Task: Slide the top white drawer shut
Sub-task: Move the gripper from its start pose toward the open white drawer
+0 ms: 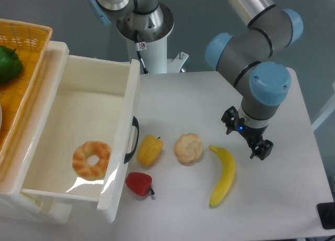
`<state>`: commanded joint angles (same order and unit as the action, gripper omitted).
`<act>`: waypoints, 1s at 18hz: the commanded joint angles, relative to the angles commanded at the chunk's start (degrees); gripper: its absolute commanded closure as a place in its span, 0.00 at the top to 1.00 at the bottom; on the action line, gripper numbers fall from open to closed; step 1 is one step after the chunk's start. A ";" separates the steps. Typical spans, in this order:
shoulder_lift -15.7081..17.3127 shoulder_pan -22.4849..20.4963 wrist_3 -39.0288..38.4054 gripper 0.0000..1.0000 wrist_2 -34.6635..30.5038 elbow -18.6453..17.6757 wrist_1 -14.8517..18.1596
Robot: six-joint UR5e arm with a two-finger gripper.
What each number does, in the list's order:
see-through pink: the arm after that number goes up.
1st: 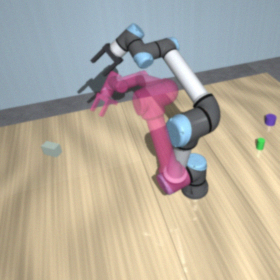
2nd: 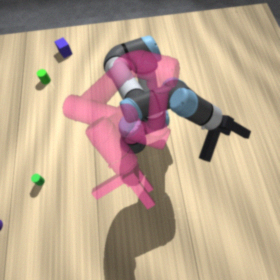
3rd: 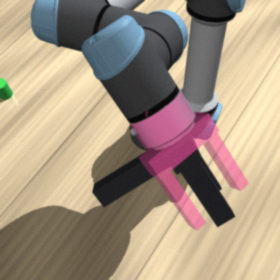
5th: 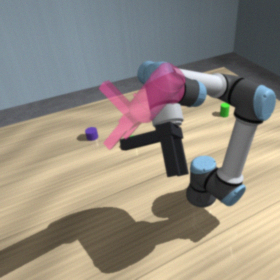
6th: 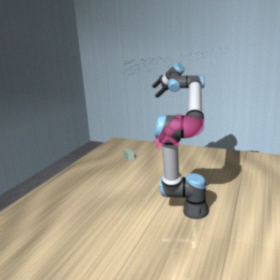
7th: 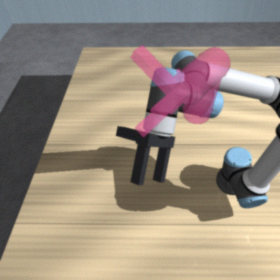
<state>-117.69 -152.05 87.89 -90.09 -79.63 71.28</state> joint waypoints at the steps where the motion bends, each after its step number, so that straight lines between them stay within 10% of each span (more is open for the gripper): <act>1: 0.09 0.00 0.00 1.00 0.00 -0.09 0.00; 18: 3.33 1.85 -26.15 1.00 -0.62 -8.97 -7.73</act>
<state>-114.35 -150.20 61.74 -90.71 -88.59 63.55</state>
